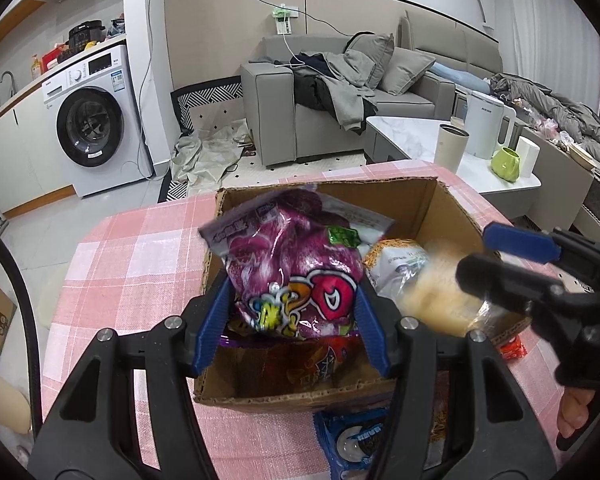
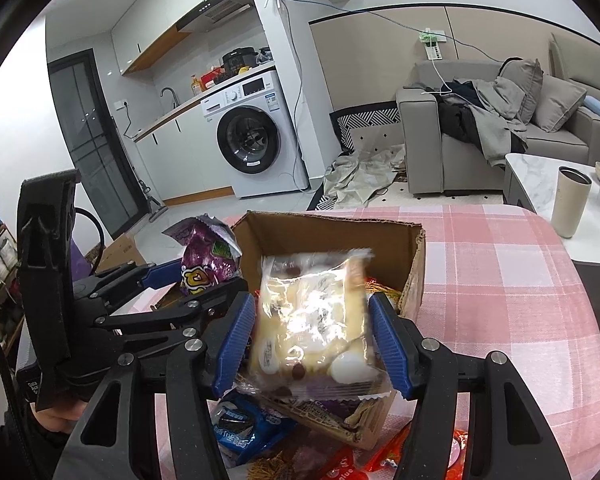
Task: Organize snacks
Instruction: 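Open both grippers to drop the packs into the box, then move both grippers back toward the remaining snacks on the table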
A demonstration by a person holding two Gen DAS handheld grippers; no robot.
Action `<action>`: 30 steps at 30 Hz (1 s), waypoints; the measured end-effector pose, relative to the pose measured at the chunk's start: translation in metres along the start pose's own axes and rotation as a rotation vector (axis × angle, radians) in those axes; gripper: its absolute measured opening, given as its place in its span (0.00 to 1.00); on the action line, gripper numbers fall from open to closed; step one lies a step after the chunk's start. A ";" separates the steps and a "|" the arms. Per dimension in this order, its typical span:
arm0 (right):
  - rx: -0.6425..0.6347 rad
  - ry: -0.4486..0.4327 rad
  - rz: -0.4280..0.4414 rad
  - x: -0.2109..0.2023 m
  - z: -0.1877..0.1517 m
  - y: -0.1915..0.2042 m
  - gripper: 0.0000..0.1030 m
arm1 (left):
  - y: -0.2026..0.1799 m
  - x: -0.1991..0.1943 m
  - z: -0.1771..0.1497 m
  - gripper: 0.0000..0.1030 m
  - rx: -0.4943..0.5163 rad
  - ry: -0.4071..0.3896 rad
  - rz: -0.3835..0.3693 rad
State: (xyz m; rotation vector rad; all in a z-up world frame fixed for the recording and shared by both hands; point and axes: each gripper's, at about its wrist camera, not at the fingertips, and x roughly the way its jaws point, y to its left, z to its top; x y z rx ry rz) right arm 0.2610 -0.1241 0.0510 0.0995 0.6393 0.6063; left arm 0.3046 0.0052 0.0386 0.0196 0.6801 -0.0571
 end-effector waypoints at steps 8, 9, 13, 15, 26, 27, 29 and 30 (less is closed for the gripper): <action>-0.001 -0.041 0.003 -0.032 0.000 -0.008 0.94 | -0.001 -0.028 -0.006 0.81 -0.011 -0.033 -0.022; 0.001 -0.039 -0.001 -0.036 -0.001 -0.009 0.97 | -0.001 -0.032 -0.008 0.82 -0.014 -0.035 -0.030; -0.003 -0.031 -0.021 -0.045 -0.005 -0.014 0.99 | -0.003 -0.052 -0.019 0.96 -0.025 -0.043 -0.047; -0.013 -0.026 -0.045 -0.050 -0.010 -0.015 1.00 | -0.003 -0.062 -0.024 1.00 -0.030 -0.055 -0.041; -0.010 0.025 -0.107 -0.072 -0.044 -0.022 1.00 | -0.003 -0.104 -0.067 1.00 -0.040 -0.054 -0.044; -0.006 0.032 -0.111 -0.073 -0.046 -0.024 1.00 | -0.004 -0.107 -0.071 1.00 -0.040 -0.055 -0.037; 0.000 0.042 -0.119 -0.074 -0.052 -0.026 1.00 | -0.005 -0.112 -0.079 1.00 -0.040 -0.051 -0.035; 0.000 0.047 -0.123 -0.074 -0.054 -0.026 1.00 | -0.005 -0.114 -0.083 1.00 -0.043 -0.050 -0.037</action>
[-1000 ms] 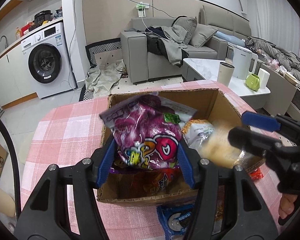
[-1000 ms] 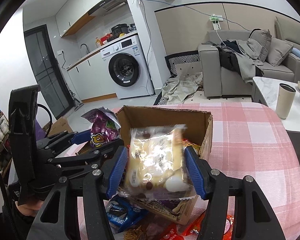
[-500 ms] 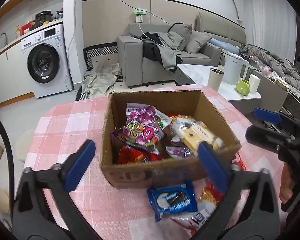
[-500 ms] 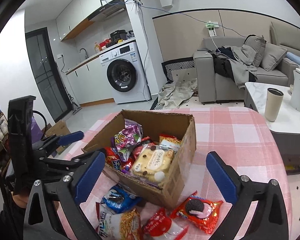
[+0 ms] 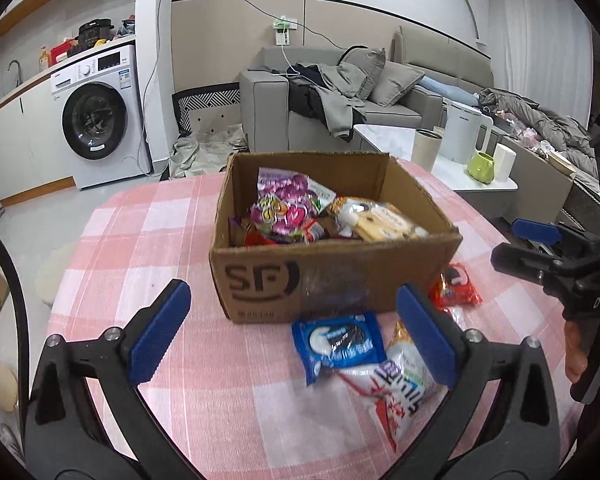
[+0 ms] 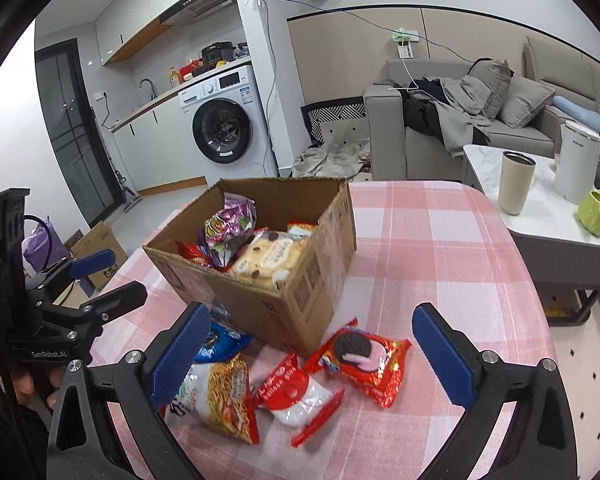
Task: Organize snacks
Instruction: 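Move both grippers back toward the remaining snacks on the table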
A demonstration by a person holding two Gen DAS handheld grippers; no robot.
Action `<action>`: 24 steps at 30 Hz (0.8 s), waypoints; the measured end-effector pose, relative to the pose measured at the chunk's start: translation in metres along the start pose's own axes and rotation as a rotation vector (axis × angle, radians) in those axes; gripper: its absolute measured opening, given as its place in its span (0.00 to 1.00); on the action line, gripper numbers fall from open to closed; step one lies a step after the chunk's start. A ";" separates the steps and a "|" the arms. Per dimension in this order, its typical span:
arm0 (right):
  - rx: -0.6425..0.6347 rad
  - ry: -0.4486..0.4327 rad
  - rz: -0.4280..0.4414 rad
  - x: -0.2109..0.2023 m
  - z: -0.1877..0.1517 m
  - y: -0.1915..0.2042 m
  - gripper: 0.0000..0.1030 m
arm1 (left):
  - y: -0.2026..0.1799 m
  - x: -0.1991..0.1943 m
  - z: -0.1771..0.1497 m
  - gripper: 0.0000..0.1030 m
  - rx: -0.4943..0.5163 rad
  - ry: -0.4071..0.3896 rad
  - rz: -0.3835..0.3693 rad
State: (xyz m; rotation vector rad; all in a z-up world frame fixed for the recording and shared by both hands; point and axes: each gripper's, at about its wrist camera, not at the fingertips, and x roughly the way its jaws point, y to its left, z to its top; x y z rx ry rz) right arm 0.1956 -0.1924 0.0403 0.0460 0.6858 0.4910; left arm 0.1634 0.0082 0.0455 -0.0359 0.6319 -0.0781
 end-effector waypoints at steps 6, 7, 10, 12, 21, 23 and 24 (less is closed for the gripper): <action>-0.022 0.018 -0.019 -0.001 -0.018 0.002 1.00 | -0.005 -0.010 -0.020 1.00 0.013 0.012 -0.001; -0.023 0.021 -0.022 0.000 -0.021 0.002 1.00 | -0.006 -0.010 -0.022 1.00 0.014 0.018 -0.002; -0.009 0.032 -0.019 0.003 -0.026 0.000 1.00 | -0.007 -0.010 -0.027 1.00 0.018 0.026 0.000; -0.012 0.049 -0.021 0.006 -0.028 -0.001 1.00 | -0.008 -0.009 -0.029 1.00 0.018 0.030 -0.003; 0.012 0.093 -0.056 0.015 -0.029 -0.008 1.00 | -0.017 -0.003 -0.035 1.00 0.034 0.054 -0.012; 0.016 0.119 -0.068 0.022 -0.032 -0.010 1.00 | -0.020 0.000 -0.037 1.00 0.046 0.062 -0.019; 0.018 0.129 -0.074 0.025 -0.033 -0.011 1.00 | -0.022 0.001 -0.037 1.00 0.052 0.066 -0.021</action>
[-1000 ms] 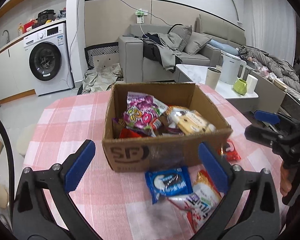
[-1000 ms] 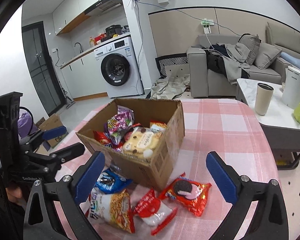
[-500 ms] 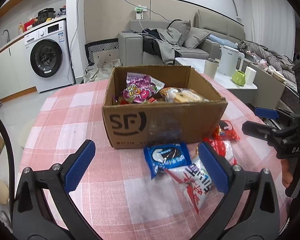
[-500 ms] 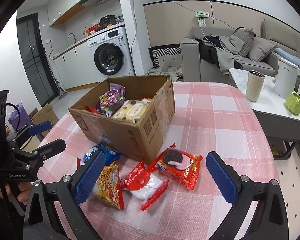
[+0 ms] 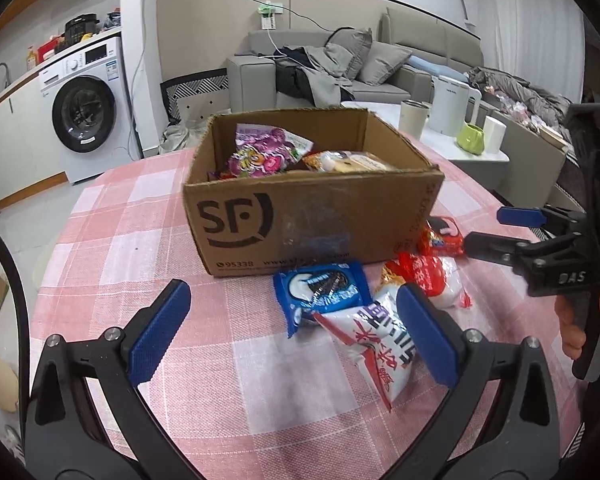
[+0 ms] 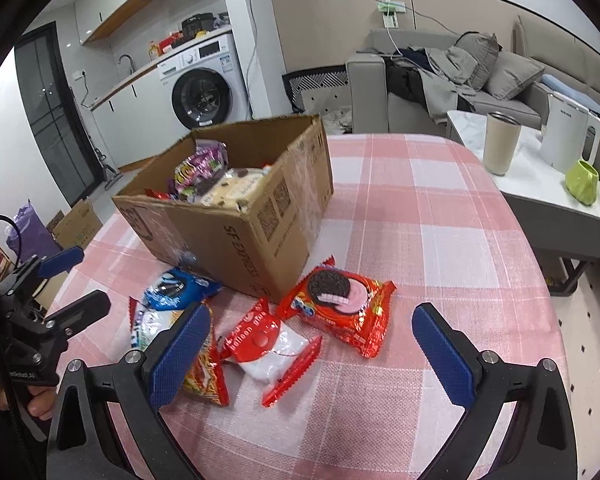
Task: Organize snacks
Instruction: 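Move both grippers back toward the remaining snacks on the table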
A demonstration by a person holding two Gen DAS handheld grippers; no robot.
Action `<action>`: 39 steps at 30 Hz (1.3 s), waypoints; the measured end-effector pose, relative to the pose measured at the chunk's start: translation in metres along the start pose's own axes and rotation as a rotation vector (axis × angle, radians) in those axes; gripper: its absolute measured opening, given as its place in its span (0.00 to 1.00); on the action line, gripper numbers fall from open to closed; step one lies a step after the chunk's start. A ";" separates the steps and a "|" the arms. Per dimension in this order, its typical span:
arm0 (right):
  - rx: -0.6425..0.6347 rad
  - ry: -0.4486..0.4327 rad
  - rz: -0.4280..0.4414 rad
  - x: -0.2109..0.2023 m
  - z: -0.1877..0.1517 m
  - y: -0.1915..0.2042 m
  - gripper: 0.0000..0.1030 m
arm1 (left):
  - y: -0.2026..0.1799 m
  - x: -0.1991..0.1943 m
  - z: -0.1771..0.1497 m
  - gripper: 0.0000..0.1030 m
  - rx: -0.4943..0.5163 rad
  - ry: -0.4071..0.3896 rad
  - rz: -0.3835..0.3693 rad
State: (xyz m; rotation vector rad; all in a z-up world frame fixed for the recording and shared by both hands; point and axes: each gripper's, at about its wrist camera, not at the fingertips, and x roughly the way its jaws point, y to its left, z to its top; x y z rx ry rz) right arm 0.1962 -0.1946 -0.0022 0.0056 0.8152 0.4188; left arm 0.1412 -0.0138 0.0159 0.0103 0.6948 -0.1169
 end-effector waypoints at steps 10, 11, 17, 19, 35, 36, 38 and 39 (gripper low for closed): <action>0.024 0.092 -0.043 0.033 -0.011 0.006 1.00 | -0.014 0.016 -0.009 1.00 0.046 0.041 -0.015; 0.031 0.100 -0.047 0.036 -0.011 0.006 1.00 | -0.013 0.017 -0.009 1.00 0.048 0.043 -0.014; 0.054 0.121 -0.060 0.048 -0.014 0.011 1.00 | -0.009 0.022 -0.010 1.00 0.039 0.051 -0.014; 0.062 0.121 -0.062 0.050 -0.015 0.012 1.00 | -0.007 0.023 -0.010 1.00 0.032 0.053 -0.013; 0.123 0.156 -0.099 0.049 -0.019 -0.004 1.00 | -0.004 0.028 -0.012 1.00 0.033 0.064 -0.017; 0.133 0.152 -0.094 0.049 -0.018 -0.004 1.00 | -0.004 0.028 -0.013 1.00 0.034 0.065 -0.017; 0.120 0.151 -0.081 0.051 -0.018 0.003 1.00 | -0.004 0.027 -0.013 1.00 0.034 0.064 -0.015; 0.111 0.147 -0.081 0.051 -0.017 0.008 1.00 | -0.004 0.027 -0.013 1.00 0.032 0.063 -0.017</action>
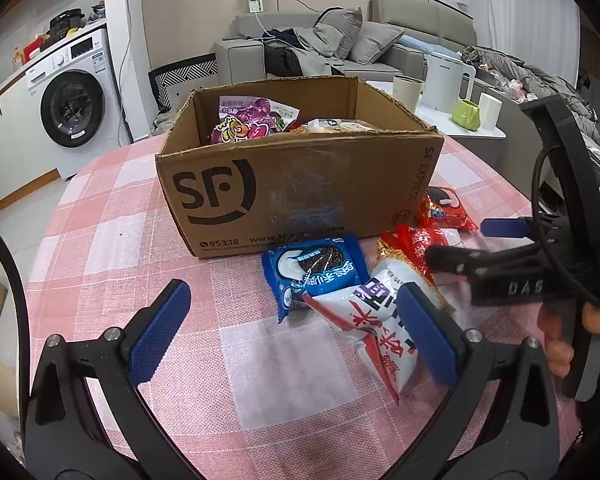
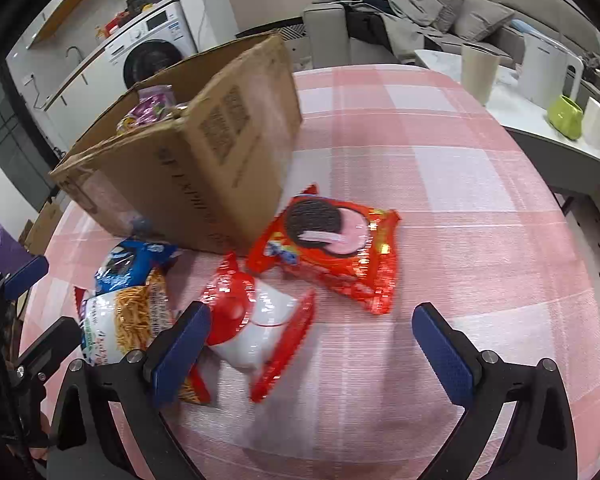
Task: Organize snacks
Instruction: 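Move both grippers back toward the remaining snacks on the table, then grasp the white noodle bag with the left gripper while the right gripper grasps the red balloon bag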
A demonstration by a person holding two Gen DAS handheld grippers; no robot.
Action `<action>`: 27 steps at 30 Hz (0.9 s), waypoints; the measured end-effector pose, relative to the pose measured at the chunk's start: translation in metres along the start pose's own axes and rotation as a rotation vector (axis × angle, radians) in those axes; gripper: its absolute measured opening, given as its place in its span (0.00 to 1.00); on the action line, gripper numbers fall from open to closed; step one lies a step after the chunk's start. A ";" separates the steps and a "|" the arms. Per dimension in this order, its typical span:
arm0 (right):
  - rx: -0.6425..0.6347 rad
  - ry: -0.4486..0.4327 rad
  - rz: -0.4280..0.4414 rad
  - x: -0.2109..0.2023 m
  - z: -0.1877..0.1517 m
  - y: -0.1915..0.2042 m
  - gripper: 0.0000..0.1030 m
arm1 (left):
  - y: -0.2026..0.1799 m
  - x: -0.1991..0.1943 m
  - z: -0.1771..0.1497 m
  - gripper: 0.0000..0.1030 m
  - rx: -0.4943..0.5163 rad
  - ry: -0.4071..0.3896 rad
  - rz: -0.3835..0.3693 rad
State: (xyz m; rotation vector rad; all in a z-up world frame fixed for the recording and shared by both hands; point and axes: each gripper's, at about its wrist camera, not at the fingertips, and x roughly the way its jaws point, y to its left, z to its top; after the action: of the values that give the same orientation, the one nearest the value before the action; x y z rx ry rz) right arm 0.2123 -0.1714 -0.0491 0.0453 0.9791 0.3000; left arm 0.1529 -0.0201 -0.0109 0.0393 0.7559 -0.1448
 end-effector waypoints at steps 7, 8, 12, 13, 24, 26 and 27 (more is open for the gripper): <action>-0.011 -0.011 -0.064 0.005 0.000 0.015 1.00 | 0.002 0.001 -0.001 1.00 0.000 0.010 -0.010; -0.012 0.001 -0.074 0.007 -0.001 0.015 1.00 | 0.002 0.001 -0.001 1.00 0.000 0.010 -0.012; -0.027 0.037 -0.101 0.010 -0.003 0.010 1.00 | 0.001 0.000 -0.001 1.00 -0.001 0.008 -0.012; -0.029 0.039 -0.099 0.010 -0.005 0.008 0.99 | 0.001 -0.001 -0.001 1.00 -0.001 0.009 -0.014; -0.101 0.050 -0.055 -0.009 -0.014 -0.009 0.73 | -0.009 0.001 -0.003 1.00 0.034 0.020 -0.046; -0.119 0.054 -0.041 -0.011 -0.015 -0.008 0.68 | -0.011 0.000 -0.004 1.00 0.039 0.019 -0.050; -0.128 0.057 -0.036 -0.012 -0.015 -0.007 0.62 | -0.011 0.000 -0.004 1.00 0.041 0.020 -0.054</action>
State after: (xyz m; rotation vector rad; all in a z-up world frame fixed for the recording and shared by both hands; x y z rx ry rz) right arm 0.1953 -0.1827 -0.0491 -0.0975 1.0147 0.3319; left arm 0.1488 -0.0310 -0.0138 0.0596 0.7744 -0.2122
